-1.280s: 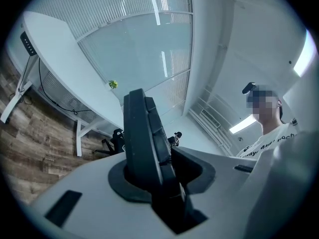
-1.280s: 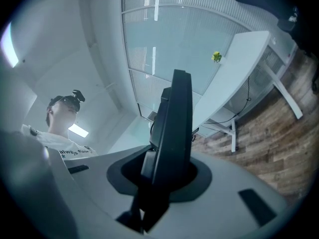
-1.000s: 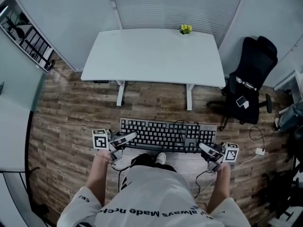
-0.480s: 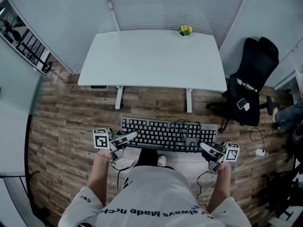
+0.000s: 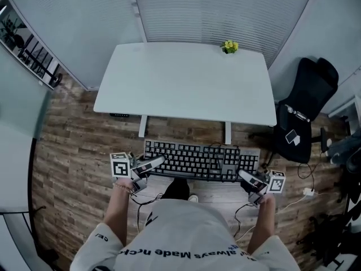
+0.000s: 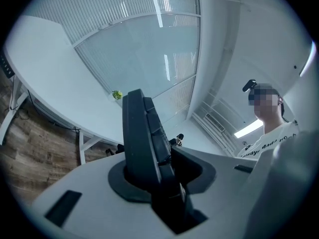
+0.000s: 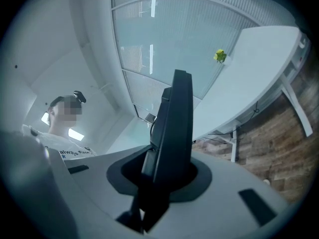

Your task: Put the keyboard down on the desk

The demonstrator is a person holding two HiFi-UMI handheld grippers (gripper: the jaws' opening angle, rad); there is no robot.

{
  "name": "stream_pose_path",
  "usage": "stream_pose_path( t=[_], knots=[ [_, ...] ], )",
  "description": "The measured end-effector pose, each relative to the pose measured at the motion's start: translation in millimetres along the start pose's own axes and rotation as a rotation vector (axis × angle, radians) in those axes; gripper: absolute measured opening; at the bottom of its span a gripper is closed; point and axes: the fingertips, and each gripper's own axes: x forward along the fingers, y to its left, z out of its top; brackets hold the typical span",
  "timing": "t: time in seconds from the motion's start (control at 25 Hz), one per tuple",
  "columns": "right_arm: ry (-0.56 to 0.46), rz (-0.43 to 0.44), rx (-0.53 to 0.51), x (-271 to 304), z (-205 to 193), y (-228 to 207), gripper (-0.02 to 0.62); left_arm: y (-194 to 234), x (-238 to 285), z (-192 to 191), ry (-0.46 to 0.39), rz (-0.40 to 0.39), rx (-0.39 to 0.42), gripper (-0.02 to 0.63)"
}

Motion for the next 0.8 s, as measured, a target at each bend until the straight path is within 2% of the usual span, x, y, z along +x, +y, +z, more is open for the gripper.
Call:
stream_pose_path(
  t=[0.32, 0.8],
  knots=[
    [0.004, -0.009, 0.001, 52.9, 53.1, -26.3, 0.107, 42.6, 5.2, 65.9, -0.008, -0.007, -0.008, 0.14],
    [0.001, -0.02, -0.005, 118.4, 101.8, -48.3, 0.107, 88.9, -0.3, 139.2, -0.007, -0.024, -0.013, 0.14]
  ],
)
